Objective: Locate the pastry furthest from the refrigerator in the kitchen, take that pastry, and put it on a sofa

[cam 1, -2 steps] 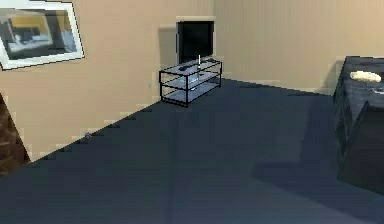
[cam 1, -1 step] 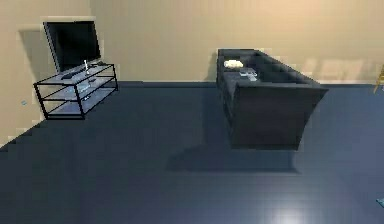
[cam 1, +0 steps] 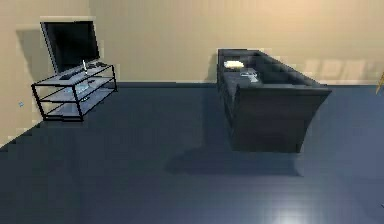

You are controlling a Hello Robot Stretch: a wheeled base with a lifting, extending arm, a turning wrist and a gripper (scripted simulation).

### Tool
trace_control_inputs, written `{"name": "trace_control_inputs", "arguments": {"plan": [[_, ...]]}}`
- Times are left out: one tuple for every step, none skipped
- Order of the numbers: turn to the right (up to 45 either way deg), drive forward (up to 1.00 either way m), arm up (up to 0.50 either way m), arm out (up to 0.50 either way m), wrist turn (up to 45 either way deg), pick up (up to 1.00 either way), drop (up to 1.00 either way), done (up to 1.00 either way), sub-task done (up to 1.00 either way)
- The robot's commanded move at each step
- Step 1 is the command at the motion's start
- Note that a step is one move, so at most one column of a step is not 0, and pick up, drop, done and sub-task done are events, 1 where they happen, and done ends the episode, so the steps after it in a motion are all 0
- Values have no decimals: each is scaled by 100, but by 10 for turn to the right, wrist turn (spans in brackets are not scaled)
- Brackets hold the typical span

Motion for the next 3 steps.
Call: {"name": "trace_control_inputs", "arguments": {"plan": [[-450, 0, 0, 0, 0, 0, 0, 0, 0], [-240, 0, 0, 0, 0, 0, 0, 0, 0], [0, 100, 0, 0, 0, 0, 0, 0, 0]]}}
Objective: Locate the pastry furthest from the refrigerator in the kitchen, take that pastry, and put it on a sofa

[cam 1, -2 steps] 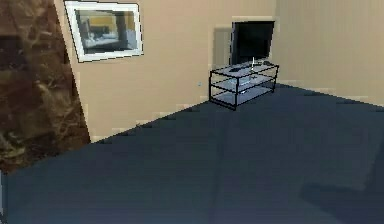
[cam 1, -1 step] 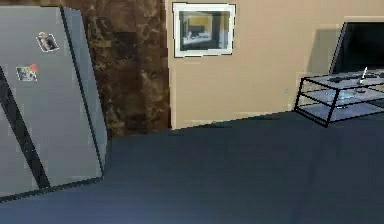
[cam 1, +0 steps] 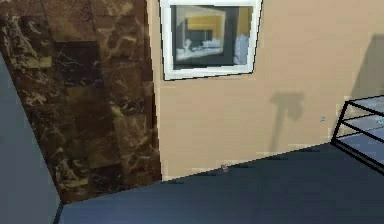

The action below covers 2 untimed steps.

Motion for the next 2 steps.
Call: {"name": "trace_control_inputs", "arguments": {"plan": [[0, 30, 0, 0, 0, 0, 0, 0, 0], [450, 0, 0, 0, 0, 0, 0, 0, 0]]}}
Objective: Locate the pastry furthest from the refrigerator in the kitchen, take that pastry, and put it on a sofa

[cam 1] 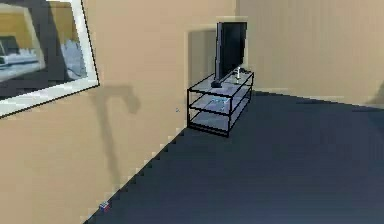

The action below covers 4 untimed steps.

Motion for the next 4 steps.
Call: {"name": "trace_control_inputs", "arguments": {"plan": [[450, 0, 0, 0, 0, 0, 0, 0, 0], [450, 0, 0, 0, 0, 0, 0, 0, 0], [390, 0, 0, 0, 0, 0, 0, 0, 0], [0, 100, 0, 0, 0, 0, 0, 0, 0]]}}
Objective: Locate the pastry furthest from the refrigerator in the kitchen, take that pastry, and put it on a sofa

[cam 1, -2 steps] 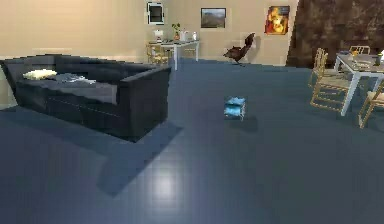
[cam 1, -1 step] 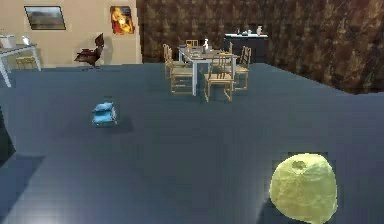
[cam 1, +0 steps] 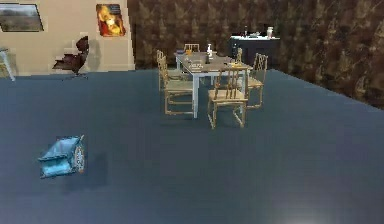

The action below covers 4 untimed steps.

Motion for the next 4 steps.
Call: {"name": "trace_control_inputs", "arguments": {"plan": [[60, 0, 0, 0, 0, 0, 0, 0, 0], [0, 45, 0, 0, 0, 0, 0, 0, 0], [240, 0, 0, 0, 0, 0, 0, 0, 0], [0, 70, 0, 0, 0, 0, 0, 0, 0]]}}
